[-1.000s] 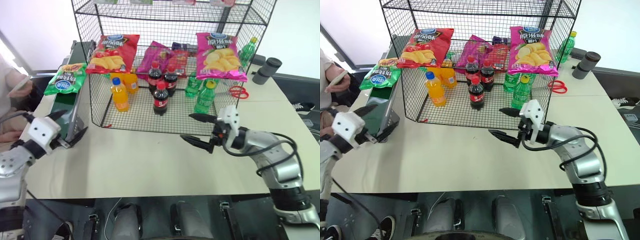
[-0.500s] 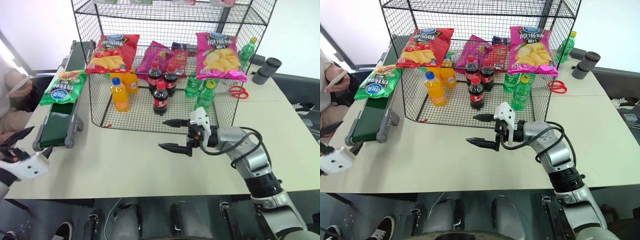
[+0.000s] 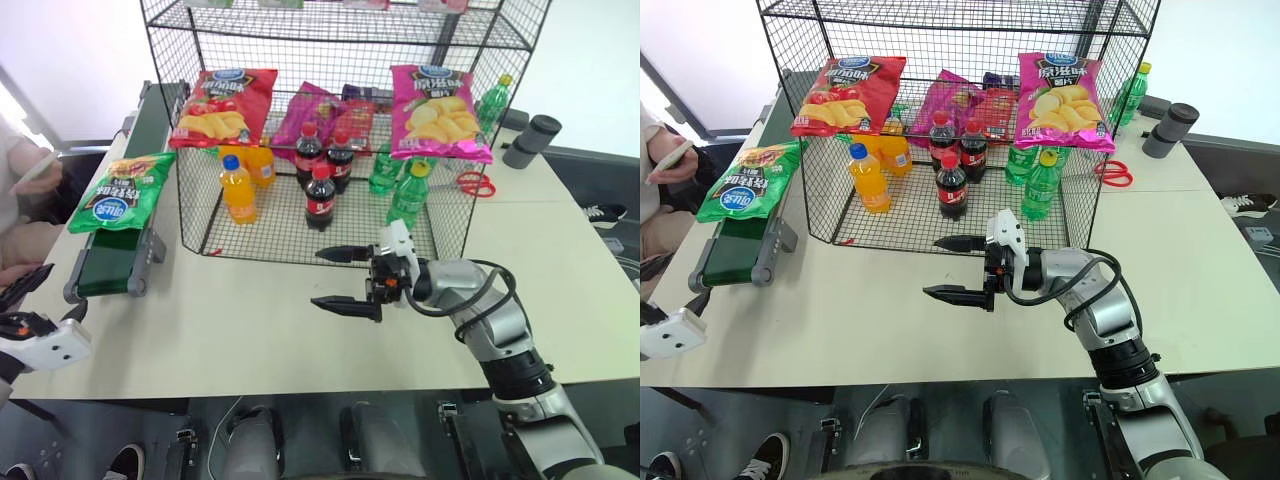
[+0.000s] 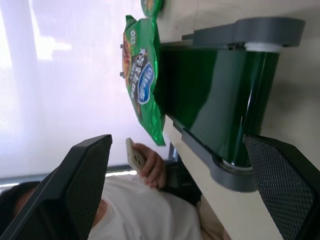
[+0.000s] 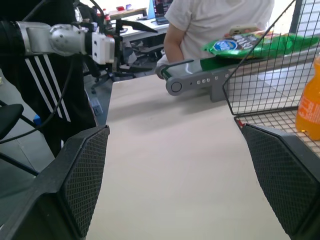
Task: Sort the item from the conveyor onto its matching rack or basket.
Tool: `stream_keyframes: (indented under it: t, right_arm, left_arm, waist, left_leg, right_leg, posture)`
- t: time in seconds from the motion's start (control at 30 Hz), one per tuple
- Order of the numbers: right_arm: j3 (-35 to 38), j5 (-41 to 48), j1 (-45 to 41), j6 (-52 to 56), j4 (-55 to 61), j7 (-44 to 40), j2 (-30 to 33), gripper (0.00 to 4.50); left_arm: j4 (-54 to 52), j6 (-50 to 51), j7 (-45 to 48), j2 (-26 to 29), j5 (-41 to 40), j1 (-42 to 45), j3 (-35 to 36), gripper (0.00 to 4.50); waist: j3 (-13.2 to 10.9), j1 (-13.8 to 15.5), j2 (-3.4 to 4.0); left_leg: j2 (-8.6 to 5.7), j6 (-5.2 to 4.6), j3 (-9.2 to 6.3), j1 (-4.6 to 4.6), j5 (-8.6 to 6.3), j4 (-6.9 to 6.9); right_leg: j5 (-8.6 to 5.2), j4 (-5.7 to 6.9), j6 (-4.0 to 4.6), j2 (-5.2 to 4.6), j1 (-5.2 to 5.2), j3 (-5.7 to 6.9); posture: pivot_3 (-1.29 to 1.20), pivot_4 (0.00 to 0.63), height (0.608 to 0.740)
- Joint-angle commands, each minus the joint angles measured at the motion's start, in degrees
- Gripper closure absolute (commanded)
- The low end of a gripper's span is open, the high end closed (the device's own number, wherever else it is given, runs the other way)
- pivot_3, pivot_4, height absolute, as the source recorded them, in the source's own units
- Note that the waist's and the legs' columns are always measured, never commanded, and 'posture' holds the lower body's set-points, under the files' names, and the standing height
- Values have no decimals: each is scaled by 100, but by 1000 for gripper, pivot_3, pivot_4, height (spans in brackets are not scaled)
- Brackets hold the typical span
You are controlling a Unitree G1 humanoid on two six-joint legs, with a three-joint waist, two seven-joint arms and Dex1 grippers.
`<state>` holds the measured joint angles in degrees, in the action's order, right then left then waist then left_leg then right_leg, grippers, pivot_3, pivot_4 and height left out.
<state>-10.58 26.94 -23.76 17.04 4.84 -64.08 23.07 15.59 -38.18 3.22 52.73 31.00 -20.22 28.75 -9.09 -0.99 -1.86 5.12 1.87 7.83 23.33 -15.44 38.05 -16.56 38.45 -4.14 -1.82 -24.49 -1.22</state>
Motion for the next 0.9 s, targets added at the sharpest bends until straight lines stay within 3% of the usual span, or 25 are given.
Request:
stream_keyframes:
  t: [0.03,0.13,0.9]
  right_arm:
    - [127,-257,-65,-556,-148,130,-90,71]
    - [145,-532,-136,-930,-334,298,-108,71]
    - [77,-762,-197,-889,-418,464,-168,71]
  left_arm:
    - [10,10,-87,192,-72,26,11,0]
    - [54,16,-83,234,-107,56,-66,0]
    - [159,168,192,352,-449,391,-374,0]
  waist:
    - [0,0,0]
    - [0,0,0]
    - [0,1,1]
  left_leg:
    - [0,0,0,0,0,0]
    - [0,0,3,0,0,0]
    - [2,0,7,0,0,-1]
  right_leg:
    - [0,0,0,0,0,1]
    - [0,0,0,0,0,0]
    - [0,1,0,1,-3,0]
  posture:
    - [0,150,740]
    - [0,150,740]
    - [0,150,740]
